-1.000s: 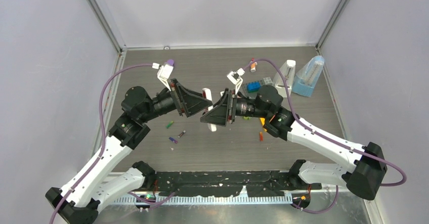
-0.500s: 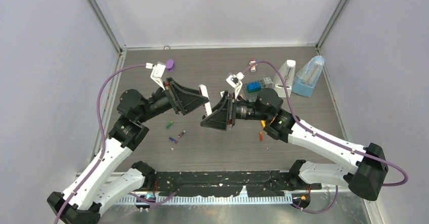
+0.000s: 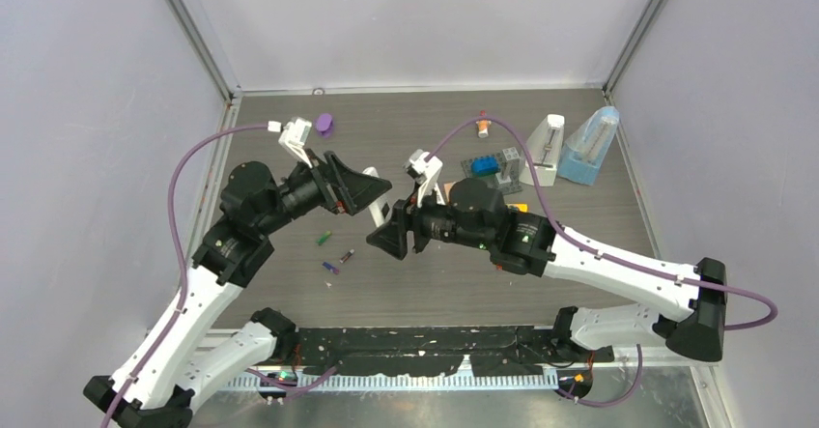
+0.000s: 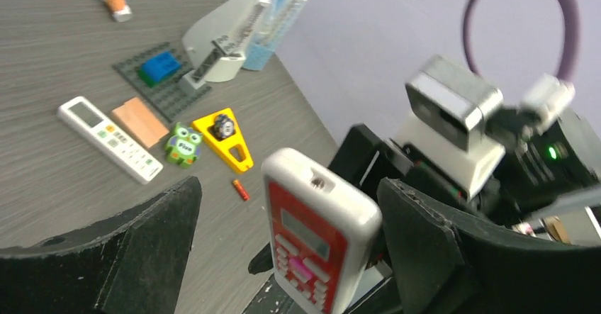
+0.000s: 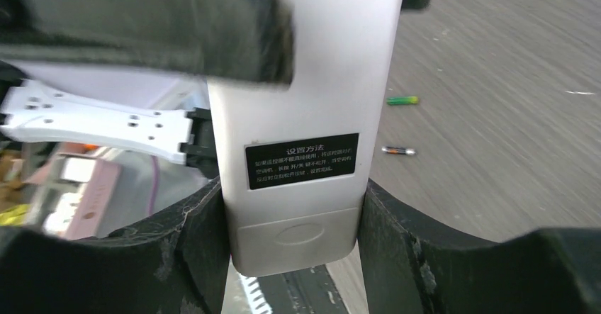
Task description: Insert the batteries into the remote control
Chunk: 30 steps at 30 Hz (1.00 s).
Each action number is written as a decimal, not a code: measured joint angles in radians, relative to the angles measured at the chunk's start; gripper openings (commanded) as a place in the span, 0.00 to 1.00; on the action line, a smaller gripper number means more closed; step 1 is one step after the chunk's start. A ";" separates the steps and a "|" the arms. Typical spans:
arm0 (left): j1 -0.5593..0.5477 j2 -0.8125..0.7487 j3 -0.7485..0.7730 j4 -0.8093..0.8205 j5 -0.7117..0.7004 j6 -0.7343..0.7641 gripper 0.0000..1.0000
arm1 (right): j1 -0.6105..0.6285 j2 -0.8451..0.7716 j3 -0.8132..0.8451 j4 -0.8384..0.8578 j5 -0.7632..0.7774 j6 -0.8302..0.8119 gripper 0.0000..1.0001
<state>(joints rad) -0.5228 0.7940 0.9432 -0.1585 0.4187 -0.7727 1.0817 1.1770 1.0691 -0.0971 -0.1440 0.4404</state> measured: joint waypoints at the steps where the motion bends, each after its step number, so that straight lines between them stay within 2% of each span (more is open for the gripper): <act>1: 0.000 0.005 0.027 -0.045 -0.023 0.006 0.84 | 0.024 0.009 0.013 -0.018 0.052 -0.024 0.24; 3: 0.000 0.019 0.084 -0.130 -0.065 0.016 0.72 | 0.064 0.029 0.030 -0.058 0.152 -0.072 0.24; 8: 0.001 0.066 0.161 -0.283 -0.109 0.022 0.61 | 0.126 0.097 0.062 -0.154 0.356 -0.176 0.24; 14: 0.001 0.103 0.171 -0.431 -0.117 0.024 0.57 | 0.143 0.121 0.068 -0.211 0.494 -0.263 0.24; 20: 0.001 0.117 0.171 -0.485 -0.108 0.024 0.55 | 0.144 0.121 0.068 -0.210 0.523 -0.320 0.26; 23: 0.001 0.127 0.171 -0.484 -0.096 0.018 0.61 | 0.147 0.121 0.066 -0.204 0.515 -0.343 0.27; 25: 0.001 0.131 0.169 -0.478 -0.083 0.009 0.61 | 0.148 0.121 0.065 -0.199 0.506 -0.360 0.27; 26: 0.001 0.131 0.166 -0.470 -0.075 0.000 0.59 | 0.150 0.121 0.064 -0.195 0.501 -0.366 0.27; 30: 0.002 0.132 0.150 -0.443 -0.048 -0.021 0.35 | 0.150 0.121 0.057 -0.182 0.485 -0.386 0.28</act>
<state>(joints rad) -0.5209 0.9257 1.0931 -0.6018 0.3702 -0.7937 1.2316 1.2980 1.1259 -0.2787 0.3408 0.0544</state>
